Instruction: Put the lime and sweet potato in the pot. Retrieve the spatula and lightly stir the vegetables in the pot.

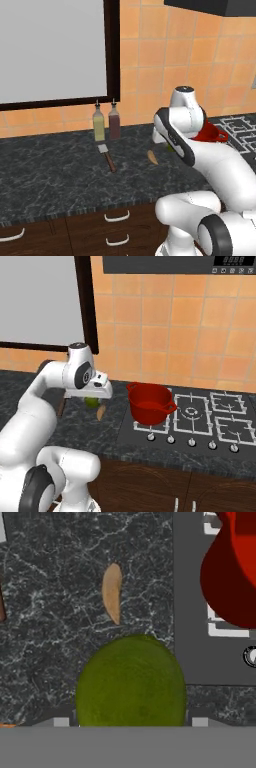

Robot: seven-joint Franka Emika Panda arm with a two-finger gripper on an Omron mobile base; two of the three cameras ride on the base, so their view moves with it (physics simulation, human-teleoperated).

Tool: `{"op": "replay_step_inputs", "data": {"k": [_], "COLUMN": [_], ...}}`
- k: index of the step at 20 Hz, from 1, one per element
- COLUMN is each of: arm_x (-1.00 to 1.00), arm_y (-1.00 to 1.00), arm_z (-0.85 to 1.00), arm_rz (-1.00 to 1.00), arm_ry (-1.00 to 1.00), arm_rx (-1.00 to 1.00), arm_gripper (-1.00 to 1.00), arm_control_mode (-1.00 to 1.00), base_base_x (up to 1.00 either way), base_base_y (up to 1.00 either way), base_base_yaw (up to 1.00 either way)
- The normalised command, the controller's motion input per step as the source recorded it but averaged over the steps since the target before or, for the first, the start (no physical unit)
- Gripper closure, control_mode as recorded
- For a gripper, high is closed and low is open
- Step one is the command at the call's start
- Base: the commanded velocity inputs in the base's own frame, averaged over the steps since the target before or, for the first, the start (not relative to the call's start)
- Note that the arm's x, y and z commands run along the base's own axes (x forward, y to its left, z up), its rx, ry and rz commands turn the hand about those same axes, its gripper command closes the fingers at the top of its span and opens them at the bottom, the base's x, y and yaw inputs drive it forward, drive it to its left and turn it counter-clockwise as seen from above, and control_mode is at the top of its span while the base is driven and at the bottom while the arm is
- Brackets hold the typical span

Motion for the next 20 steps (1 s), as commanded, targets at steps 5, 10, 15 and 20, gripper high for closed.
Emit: {"op": "replay_step_inputs", "data": {"k": [5,10,15,20], "arm_x": [0.78,0.74,0.64,0.11], "arm_y": [-0.88,-0.99,-0.77,-0.22], "arm_z": [0.07,-0.03,-0.06,-0.29], "arm_rz": [-0.17,-0.17,-0.11,0.0], "arm_ry": [0.13,0.03,0.0,-0.04], "arm_rx": [-0.1,-0.03,0.0,0.0], "arm_gripper": [1.0,1.0,1.0,1.0], "arm_control_mode": [-1.0,-1.0,-1.0,-1.0], "base_base_x": [0.0,0.0,0.0,0.0], "base_base_y": [0.0,0.0,0.0,0.0], "base_base_yaw": [0.0,0.0,0.0,0.0]}}
